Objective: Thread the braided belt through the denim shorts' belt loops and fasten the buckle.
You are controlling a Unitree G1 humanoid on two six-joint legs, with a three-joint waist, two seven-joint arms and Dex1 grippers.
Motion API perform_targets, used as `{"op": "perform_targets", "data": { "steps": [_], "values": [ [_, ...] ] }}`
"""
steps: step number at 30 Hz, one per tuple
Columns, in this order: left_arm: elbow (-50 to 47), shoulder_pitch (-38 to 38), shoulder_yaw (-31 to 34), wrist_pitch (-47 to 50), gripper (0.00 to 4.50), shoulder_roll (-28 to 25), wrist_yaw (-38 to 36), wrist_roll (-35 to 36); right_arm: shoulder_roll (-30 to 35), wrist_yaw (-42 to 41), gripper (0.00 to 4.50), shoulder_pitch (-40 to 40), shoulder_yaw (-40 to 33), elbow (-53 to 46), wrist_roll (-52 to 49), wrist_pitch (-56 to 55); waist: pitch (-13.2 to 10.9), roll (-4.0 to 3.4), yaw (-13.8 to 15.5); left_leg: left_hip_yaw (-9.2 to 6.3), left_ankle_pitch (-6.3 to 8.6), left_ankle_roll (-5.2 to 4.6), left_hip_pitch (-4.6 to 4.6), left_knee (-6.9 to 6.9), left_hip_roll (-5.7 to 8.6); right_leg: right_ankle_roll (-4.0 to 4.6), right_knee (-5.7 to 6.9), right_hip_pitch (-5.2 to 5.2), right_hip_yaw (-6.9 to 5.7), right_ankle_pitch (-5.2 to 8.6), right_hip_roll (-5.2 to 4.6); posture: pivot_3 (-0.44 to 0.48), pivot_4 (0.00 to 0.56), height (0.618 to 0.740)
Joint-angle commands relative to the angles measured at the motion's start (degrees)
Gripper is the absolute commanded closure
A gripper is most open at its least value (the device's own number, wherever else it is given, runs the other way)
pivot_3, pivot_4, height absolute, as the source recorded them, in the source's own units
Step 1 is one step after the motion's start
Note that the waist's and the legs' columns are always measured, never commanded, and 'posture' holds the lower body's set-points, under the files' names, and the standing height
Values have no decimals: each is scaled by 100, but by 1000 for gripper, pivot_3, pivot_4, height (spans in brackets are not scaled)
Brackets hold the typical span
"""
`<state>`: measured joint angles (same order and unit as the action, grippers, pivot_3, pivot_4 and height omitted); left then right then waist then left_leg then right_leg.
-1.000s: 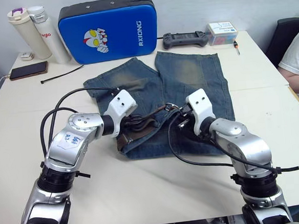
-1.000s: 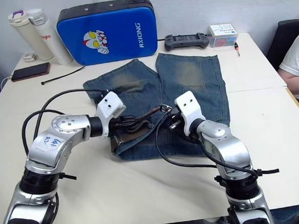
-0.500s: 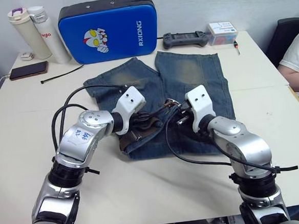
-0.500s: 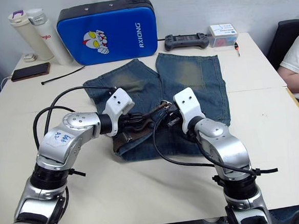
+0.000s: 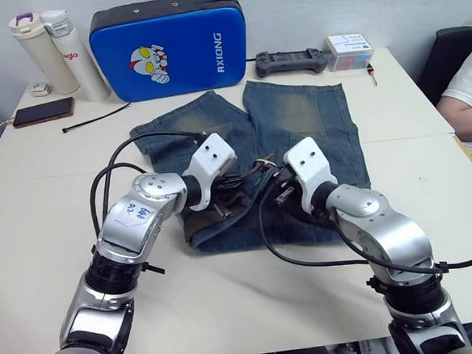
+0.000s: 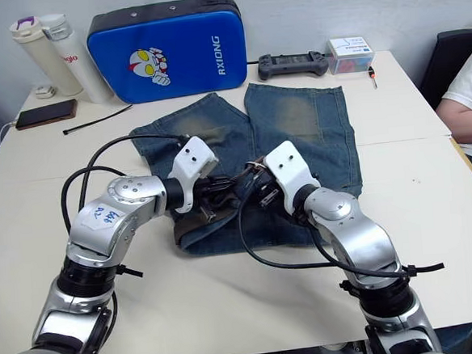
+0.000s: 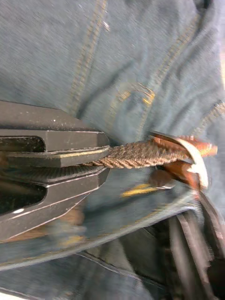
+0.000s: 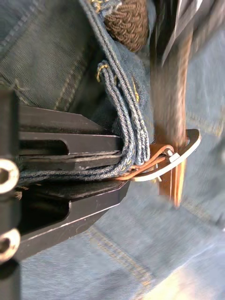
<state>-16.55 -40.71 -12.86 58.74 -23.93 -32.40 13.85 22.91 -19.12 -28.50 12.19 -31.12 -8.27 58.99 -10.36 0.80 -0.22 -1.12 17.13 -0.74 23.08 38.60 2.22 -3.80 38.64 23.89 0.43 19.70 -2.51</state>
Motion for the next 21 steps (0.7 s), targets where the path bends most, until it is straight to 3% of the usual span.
{"op": "perform_targets", "data": {
  "steps": [1,8,14,15,16,21],
  "values": [
    [-71,-200,-142,-172,4500,212,-9,48,291,-391,4440,-139,394,-327,42,-467,0,0,2,1,0,0,0,-1,0,0,-1,0,0,0,0,0,150,740],
    [251,-246,-295,-470,4500,357,-35,-86,1113,-1273,4440,-113,896,-268,284,-1452,0,0,13,2,0,0,1,1,0,0,-2,0,1,0,0,0,150,740],
    [441,-288,-333,-691,4500,350,-103,-152,1414,-1756,4440,-1,886,-211,350,-1725,0,0,17,2,0,0,1,2,-1,0,-4,-1,0,0,1,0,150,740],
    [445,-278,-335,-711,4500,337,-116,-160,1456,-1908,3433,16,817,-256,234,-1640,0,1,18,2,0,0,1,3,-1,0,-3,-1,1,0,1,0,150,740],
    [447,-263,-358,-740,4500,313,-128,-183,1521,-2078,3173,33,728,-317,113,-1555,0,1,17,1,0,0,1,3,-1,0,-4,-2,0,0,1,0,150,740],
    [429,-204,-407,-801,4500,277,-149,-219,1944,-2807,880,-12,-40,-537,-647,-1129,0,1,22,0,0,-1,2,5,-2,0,-5,-2,0,0,1,0,150,740]
  ]
}}
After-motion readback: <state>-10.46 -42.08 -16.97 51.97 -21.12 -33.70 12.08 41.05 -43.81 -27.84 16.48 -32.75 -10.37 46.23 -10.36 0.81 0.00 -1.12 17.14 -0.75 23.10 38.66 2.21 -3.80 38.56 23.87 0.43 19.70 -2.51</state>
